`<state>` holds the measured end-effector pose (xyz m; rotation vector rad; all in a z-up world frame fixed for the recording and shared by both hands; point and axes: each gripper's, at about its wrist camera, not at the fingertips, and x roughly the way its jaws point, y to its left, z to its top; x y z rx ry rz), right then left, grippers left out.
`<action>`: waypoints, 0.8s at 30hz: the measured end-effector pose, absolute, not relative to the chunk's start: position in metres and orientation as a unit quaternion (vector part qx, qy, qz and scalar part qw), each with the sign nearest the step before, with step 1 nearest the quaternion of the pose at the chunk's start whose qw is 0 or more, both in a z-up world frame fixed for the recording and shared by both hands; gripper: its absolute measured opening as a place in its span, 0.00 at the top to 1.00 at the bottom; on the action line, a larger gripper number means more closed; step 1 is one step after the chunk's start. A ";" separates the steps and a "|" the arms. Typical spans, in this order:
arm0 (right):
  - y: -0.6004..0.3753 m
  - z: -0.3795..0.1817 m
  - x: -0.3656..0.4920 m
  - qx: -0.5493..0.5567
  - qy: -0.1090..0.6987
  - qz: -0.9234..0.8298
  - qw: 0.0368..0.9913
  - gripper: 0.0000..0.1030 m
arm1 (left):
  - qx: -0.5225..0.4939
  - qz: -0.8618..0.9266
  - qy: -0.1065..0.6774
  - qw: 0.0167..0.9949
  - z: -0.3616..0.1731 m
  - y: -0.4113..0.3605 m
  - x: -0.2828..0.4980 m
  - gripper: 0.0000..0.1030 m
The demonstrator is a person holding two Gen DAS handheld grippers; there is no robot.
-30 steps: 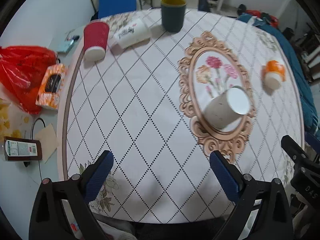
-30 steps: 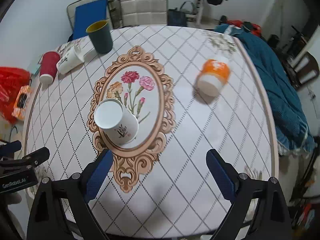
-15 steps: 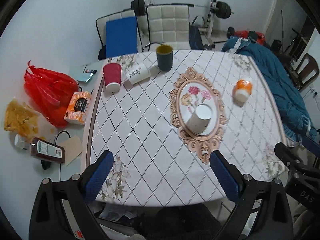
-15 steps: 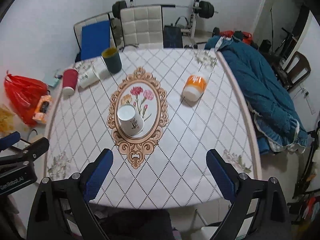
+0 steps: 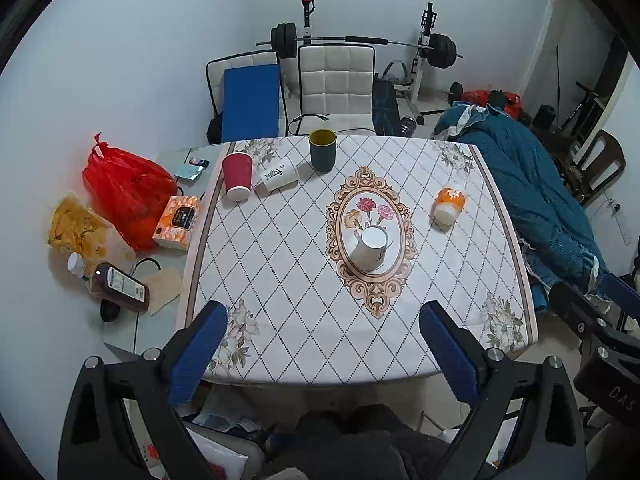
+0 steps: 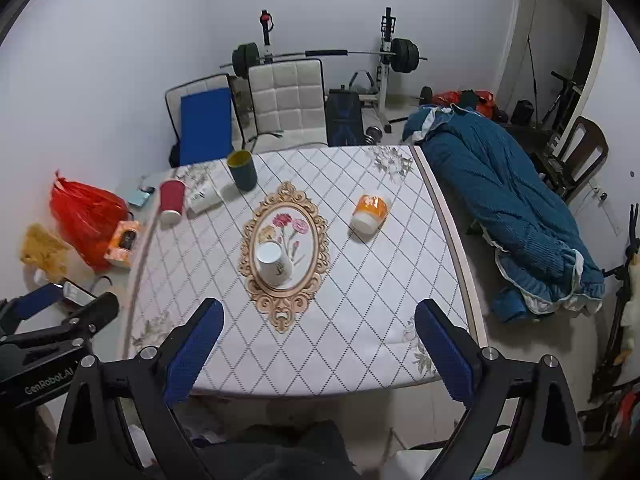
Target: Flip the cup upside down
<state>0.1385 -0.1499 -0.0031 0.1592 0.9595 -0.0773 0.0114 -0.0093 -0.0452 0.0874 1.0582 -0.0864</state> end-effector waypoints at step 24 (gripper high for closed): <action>-0.153 0.033 0.122 0.071 0.461 -0.019 0.884 0.04 | 0.038 -0.039 0.506 0.861 -0.034 -0.014 -0.009 0.04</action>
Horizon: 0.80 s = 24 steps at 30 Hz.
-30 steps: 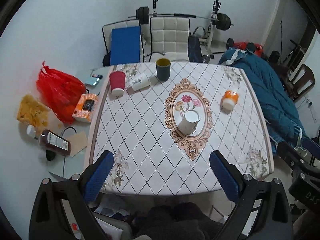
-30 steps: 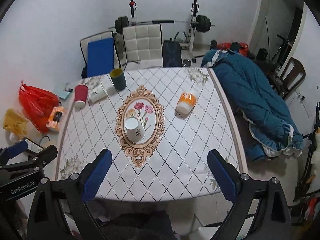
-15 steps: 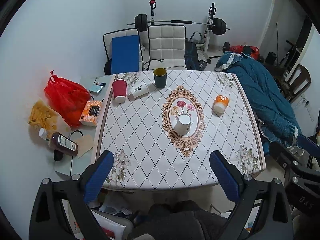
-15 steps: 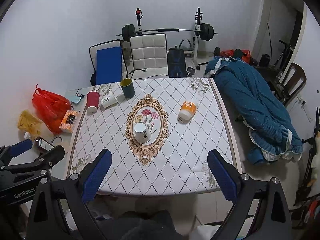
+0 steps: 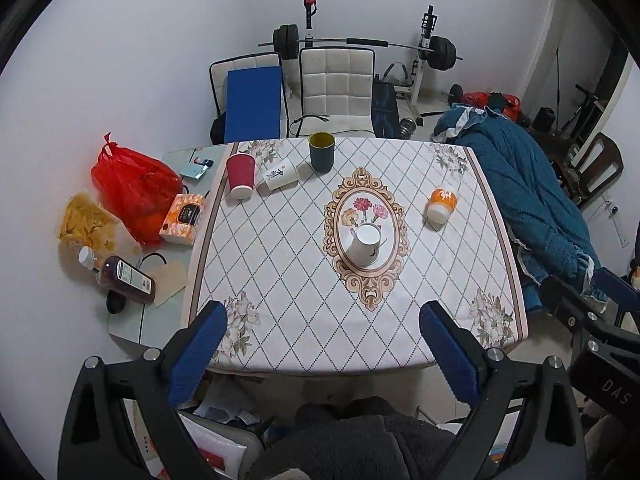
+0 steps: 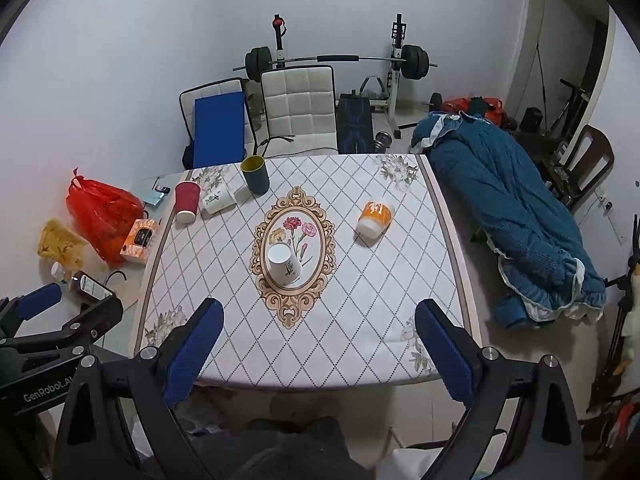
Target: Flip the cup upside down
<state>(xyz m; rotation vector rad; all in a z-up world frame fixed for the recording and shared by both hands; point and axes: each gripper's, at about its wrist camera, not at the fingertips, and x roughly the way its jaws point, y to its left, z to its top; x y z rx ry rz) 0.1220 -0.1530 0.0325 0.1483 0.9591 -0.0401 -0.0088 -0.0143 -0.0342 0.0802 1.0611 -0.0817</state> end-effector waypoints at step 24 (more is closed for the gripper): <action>-0.155 0.032 0.121 0.071 0.466 -0.013 0.882 0.04 | 0.042 -0.031 0.496 0.867 -0.025 -0.015 -0.015 0.04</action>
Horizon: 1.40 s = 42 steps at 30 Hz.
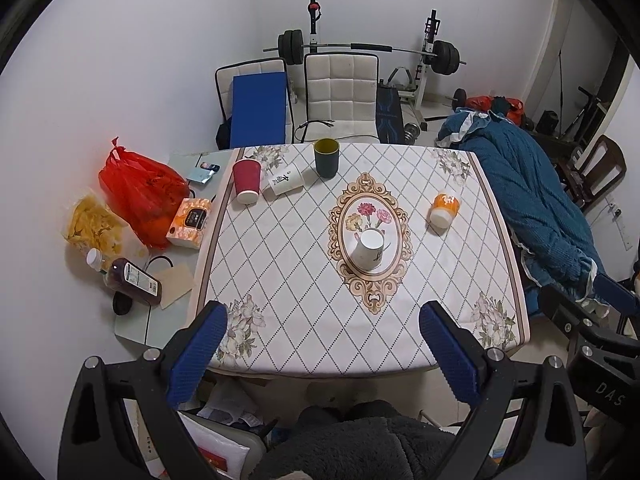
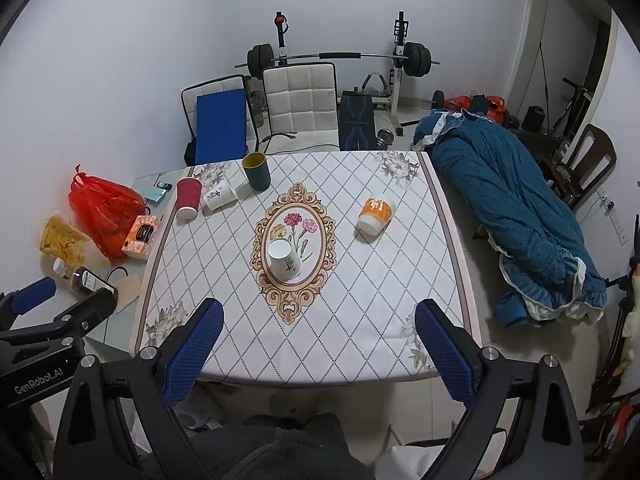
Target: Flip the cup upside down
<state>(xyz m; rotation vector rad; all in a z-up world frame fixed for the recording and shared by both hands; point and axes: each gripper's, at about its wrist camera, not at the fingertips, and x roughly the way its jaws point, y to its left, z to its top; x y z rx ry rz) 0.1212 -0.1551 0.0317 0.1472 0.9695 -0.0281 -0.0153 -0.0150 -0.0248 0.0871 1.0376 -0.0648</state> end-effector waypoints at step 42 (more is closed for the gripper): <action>-0.155 0.026 0.126 0.068 0.473 -0.002 0.879 0.04 | 0.035 -0.022 0.503 0.864 -0.021 -0.003 -0.023 0.04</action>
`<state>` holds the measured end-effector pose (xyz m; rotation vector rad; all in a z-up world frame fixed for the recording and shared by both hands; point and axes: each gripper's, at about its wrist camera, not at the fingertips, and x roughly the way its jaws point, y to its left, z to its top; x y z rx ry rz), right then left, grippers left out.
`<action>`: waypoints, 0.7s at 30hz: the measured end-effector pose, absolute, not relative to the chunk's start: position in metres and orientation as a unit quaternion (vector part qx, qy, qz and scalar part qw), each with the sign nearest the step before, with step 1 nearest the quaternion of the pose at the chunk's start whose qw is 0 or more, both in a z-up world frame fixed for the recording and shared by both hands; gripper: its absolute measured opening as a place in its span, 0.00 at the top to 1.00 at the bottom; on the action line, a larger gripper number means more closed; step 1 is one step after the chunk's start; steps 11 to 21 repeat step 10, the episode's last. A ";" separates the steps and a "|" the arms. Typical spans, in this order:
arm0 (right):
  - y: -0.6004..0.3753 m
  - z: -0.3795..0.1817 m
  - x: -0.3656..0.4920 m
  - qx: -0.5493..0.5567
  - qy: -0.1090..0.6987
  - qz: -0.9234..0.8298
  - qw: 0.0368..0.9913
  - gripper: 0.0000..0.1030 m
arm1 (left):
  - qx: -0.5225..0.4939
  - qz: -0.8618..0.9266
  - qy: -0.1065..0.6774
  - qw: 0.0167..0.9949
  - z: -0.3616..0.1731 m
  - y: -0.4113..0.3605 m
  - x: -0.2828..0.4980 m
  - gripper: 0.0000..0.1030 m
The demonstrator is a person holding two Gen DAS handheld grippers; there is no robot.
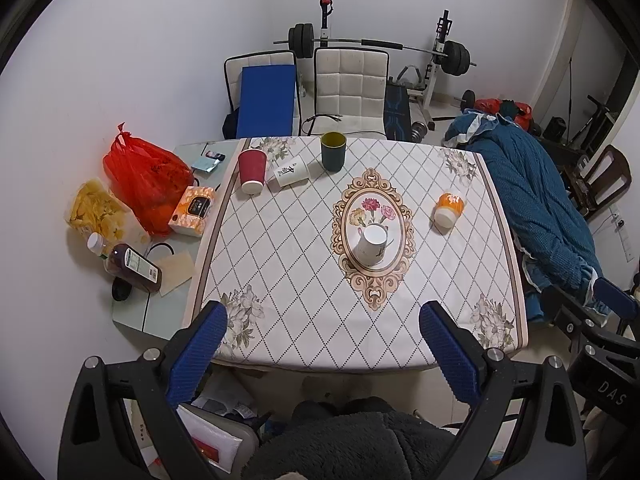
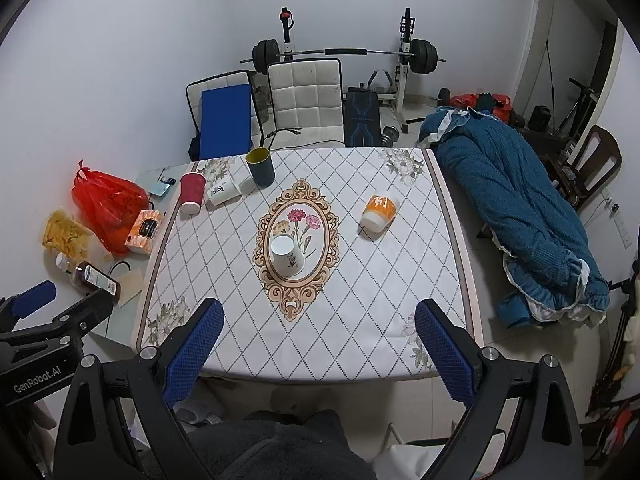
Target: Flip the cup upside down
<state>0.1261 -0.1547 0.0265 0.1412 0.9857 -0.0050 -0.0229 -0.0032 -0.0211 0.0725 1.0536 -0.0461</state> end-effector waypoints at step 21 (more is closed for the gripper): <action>-0.155 0.020 0.127 0.064 0.479 0.003 0.875 0.04 | 0.032 -0.016 0.505 0.862 -0.024 -0.010 -0.028 0.04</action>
